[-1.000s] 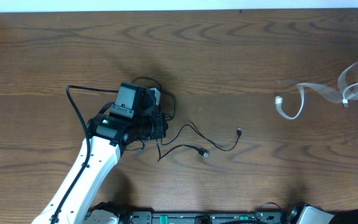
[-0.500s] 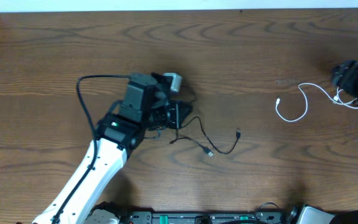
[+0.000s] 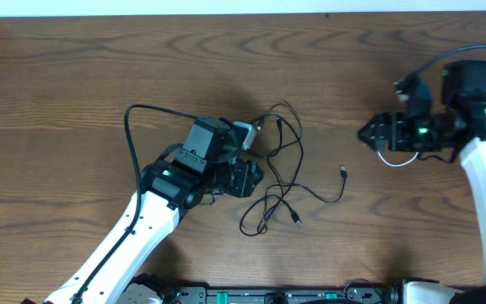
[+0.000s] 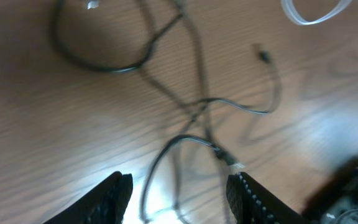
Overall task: Untangle cables
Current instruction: 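Move the right gripper left to the black cable near the left gripper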
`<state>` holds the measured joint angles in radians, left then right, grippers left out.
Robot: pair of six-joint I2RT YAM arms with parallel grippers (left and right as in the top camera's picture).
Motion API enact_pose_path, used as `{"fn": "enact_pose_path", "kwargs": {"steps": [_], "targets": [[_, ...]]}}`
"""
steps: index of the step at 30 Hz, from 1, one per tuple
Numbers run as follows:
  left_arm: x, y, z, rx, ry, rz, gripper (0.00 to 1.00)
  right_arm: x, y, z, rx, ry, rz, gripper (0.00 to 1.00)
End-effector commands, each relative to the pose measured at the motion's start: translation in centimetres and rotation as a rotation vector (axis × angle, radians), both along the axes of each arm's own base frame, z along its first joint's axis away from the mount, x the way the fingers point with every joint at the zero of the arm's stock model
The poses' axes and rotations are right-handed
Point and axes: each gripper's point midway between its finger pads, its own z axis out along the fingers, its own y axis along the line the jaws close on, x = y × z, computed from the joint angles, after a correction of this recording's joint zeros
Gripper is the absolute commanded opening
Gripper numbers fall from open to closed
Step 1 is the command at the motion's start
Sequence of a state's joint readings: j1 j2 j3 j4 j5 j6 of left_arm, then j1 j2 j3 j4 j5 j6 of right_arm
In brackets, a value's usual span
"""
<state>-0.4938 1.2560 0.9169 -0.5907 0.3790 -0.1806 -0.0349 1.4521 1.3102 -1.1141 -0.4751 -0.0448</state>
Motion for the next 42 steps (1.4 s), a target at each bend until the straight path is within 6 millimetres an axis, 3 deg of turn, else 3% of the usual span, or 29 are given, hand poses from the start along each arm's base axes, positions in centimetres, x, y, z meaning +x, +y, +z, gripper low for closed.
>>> {"fn": "enact_pose_path", "kwargs": {"steps": [1,5,12,21,27,32,34,37,42], "targets": [[0.4,2.0,-1.2,0.11,-0.01,0.039,0.54,-0.4,2.4,-0.9,-0.002,0.034,0.103,0.8],[-0.6,2.5,-1.8,0.134,0.036,0.036,0.54,-1.7,5.2,-3.0,-0.004,0.136,0.181,0.8],[-2.5,1.9,-2.0,0.097,0.119,-0.004,0.54,-3.6,9.0,-7.3,-0.011,0.381,0.135,0.75],[-2.7,1.7,-2.0,0.082,0.129,-0.013,0.54,-5.2,12.8,-12.2,-0.007,0.581,0.097,0.72],[-2.7,1.7,-2.0,0.083,0.128,-0.013,0.54,-6.6,14.4,-13.6,-0.044,0.607,0.163,0.73],[-2.7,1.7,-2.0,0.085,0.127,-0.012,0.54,-6.7,15.1,-13.6,-0.04,0.621,0.124,0.67],[-2.7,1.7,-2.0,0.085,0.127,-0.012,0.54,-6.7,15.4,-13.6,-0.036,0.64,0.079,0.6],[-2.7,1.7,-2.0,0.085,0.127,-0.012,0.53,-7.1,16.2,-13.4,-0.022,0.676,0.03,0.32],[-2.0,2.3,-2.1,0.121,0.097,0.016,0.5,-8.1,18.0,-12.5,0.056,0.753,0.011,0.32]]}}
